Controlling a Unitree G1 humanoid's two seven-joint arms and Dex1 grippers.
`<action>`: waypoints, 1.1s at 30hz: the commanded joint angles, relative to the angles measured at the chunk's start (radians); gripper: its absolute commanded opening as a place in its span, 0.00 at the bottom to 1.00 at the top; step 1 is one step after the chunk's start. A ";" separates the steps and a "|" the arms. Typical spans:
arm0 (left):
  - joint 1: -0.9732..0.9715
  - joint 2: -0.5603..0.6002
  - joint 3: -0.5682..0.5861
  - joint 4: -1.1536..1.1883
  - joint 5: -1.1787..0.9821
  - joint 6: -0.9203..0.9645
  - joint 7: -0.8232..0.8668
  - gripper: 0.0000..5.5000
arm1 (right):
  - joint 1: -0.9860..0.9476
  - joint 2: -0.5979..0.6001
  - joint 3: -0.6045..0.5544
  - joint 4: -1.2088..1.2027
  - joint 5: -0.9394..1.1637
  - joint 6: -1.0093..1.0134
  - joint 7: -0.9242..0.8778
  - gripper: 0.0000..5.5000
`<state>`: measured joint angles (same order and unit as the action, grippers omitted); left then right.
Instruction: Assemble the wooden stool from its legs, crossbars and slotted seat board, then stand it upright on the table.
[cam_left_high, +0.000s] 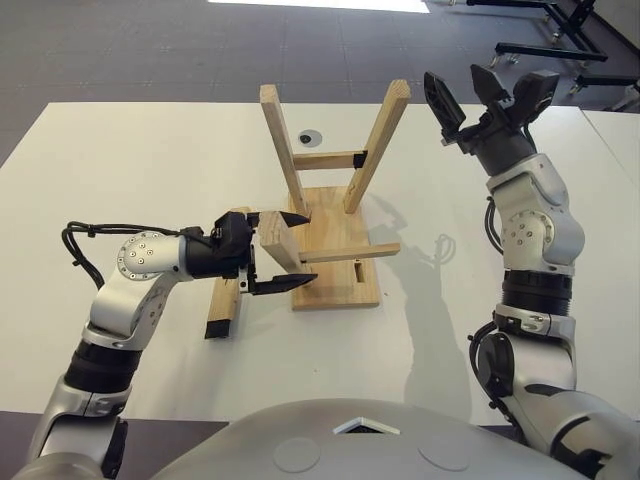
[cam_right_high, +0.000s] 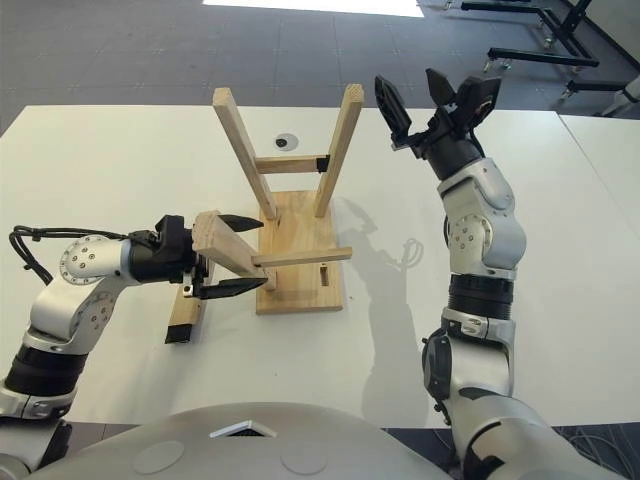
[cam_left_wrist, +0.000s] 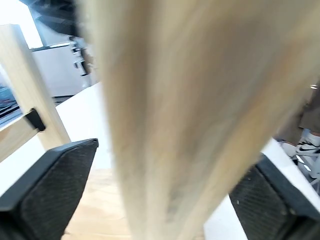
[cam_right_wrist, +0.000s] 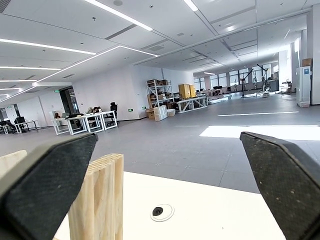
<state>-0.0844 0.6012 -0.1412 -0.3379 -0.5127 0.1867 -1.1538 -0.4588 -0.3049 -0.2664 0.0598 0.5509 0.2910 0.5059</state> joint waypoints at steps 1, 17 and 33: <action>0.029 0.075 0.034 -0.096 -0.053 0.067 -0.022 0.90 | 0.017 0.007 -0.013 -0.030 0.007 -0.009 -0.016 0.95; 0.402 0.204 0.305 -0.110 0.080 0.084 0.143 0.98 | 0.111 0.036 -0.022 -0.081 0.008 -0.021 -0.047 0.95; 0.439 -0.241 0.202 -0.272 0.296 0.753 0.964 0.98 | 0.306 0.106 -0.022 -0.251 0.058 0.039 -0.171 0.95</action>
<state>0.3462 0.3945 0.0366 -0.6323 -0.1750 0.8866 -0.1802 -0.1642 -0.2148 -0.2755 -0.1743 0.5944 0.3124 0.3609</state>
